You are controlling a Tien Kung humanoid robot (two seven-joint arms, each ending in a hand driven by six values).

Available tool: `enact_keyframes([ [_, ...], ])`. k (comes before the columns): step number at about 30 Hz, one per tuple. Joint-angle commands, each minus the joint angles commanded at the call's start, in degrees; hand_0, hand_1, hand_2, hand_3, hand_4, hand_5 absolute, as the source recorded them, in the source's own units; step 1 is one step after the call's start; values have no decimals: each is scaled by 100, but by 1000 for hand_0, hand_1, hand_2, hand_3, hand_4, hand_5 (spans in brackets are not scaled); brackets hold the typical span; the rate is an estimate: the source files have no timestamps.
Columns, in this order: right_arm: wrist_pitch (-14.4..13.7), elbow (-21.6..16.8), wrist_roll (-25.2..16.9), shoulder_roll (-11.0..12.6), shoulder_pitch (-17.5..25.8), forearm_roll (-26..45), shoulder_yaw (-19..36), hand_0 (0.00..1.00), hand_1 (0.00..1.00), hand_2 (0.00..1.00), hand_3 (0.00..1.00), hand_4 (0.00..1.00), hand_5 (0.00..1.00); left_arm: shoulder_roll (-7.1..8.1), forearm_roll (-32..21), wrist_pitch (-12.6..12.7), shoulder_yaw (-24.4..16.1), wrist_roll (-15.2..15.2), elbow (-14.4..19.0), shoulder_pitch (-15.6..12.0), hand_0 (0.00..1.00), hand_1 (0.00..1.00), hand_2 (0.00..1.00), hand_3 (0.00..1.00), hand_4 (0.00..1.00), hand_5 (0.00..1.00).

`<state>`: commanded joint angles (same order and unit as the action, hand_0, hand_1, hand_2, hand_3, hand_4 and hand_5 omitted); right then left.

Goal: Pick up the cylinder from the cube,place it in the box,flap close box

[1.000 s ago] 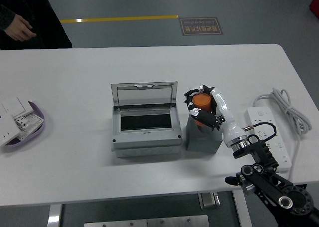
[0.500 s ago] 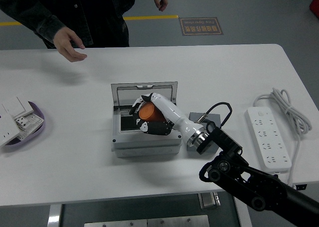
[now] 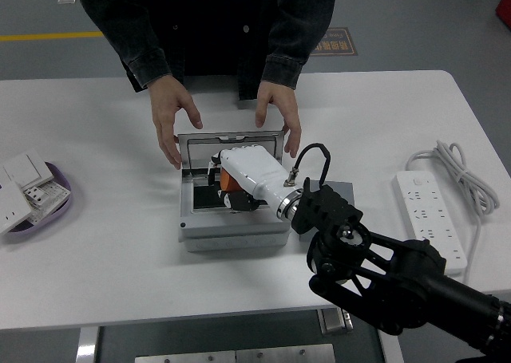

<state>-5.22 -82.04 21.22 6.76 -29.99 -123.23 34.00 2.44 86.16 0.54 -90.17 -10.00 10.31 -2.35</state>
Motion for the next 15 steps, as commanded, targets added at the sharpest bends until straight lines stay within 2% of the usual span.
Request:
enact_keyframes([
  [5,103,87,73,-11,-59,10,-56,2,134,278,215,2,2,12,25,0,-18,-2,0,4,588,612,606,631,650,160],
  [6,114,115,72,-16,-72,26,-71,7,221,423,342,82,2,15,27,0,-19,-1,0,6,588,613,606,632,650,160],
  [11,115,210,56,-22,-122,98,-154,7,221,423,342,82,2,23,34,0,-17,0,0,13,588,613,606,632,650,160],
  [12,106,219,46,-22,-128,110,-170,511,571,599,584,557,36,24,33,-1,-15,0,0,13,588,613,606,632,650,159],
  [15,46,229,-5,-19,-143,133,-213,511,571,599,584,557,36,24,36,-2,-16,-3,0,11,588,613,606,632,650,159],
])
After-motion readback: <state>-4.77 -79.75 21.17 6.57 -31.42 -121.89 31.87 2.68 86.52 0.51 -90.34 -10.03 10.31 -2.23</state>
